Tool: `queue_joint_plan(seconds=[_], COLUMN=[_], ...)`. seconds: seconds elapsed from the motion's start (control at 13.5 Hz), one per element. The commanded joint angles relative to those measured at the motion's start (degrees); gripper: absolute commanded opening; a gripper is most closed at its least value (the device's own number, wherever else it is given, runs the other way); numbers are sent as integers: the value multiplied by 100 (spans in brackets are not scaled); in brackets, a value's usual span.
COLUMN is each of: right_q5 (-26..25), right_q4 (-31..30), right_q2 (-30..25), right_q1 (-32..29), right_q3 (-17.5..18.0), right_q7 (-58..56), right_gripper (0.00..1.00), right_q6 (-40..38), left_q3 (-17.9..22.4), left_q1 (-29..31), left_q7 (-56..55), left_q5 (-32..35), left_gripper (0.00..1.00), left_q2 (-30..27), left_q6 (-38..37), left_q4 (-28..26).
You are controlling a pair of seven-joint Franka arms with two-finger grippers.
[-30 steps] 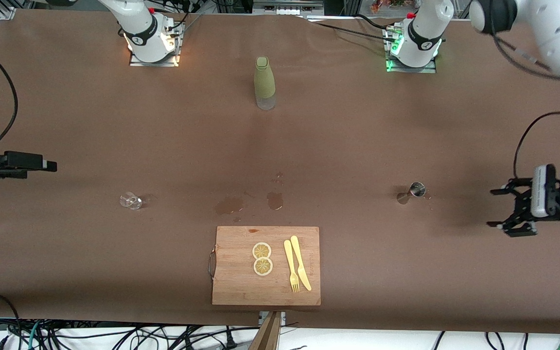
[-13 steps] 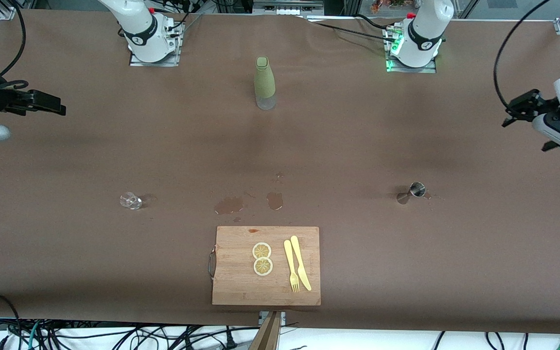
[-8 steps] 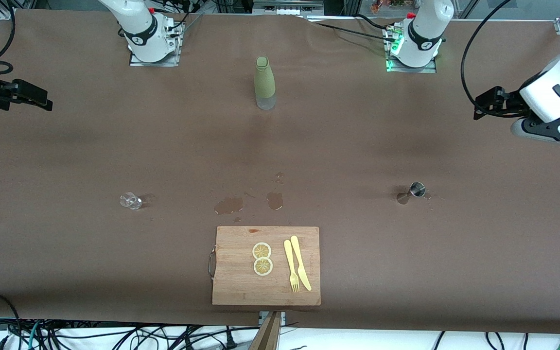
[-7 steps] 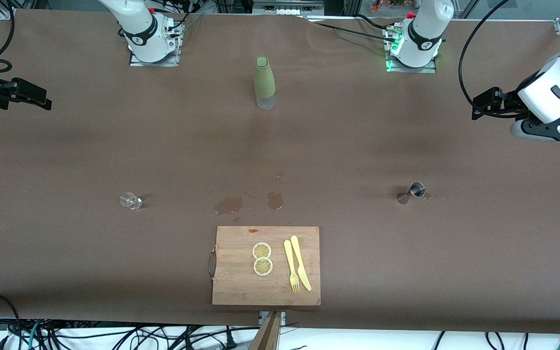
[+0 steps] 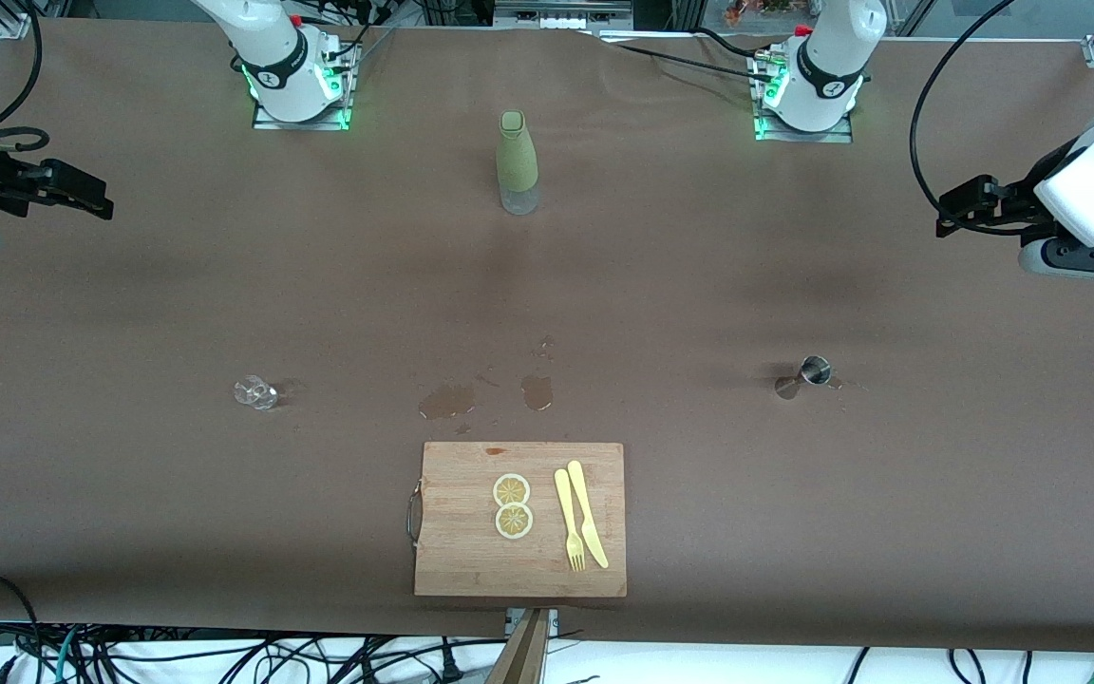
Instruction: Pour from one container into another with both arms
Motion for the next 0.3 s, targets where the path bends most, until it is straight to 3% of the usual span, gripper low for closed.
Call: queue_joint_plan(seconds=[0.0,0.22], right_q5=[-103,-103], right_q4=[-75,-66], right_q2=[-28,-28], right_q1=[-9,-27], right_q3=[-12,-21], right_q7=[63,63], right_gripper=[100,100], right_q6=[68,86], left_q3=[23,23], left_q1=[62,62], left_q7=[377,299], left_q5=[53,18], left_gripper=[100,100], left_q2=[-104,-112], left_q6=[145,233], left_q4=[-181,-190])
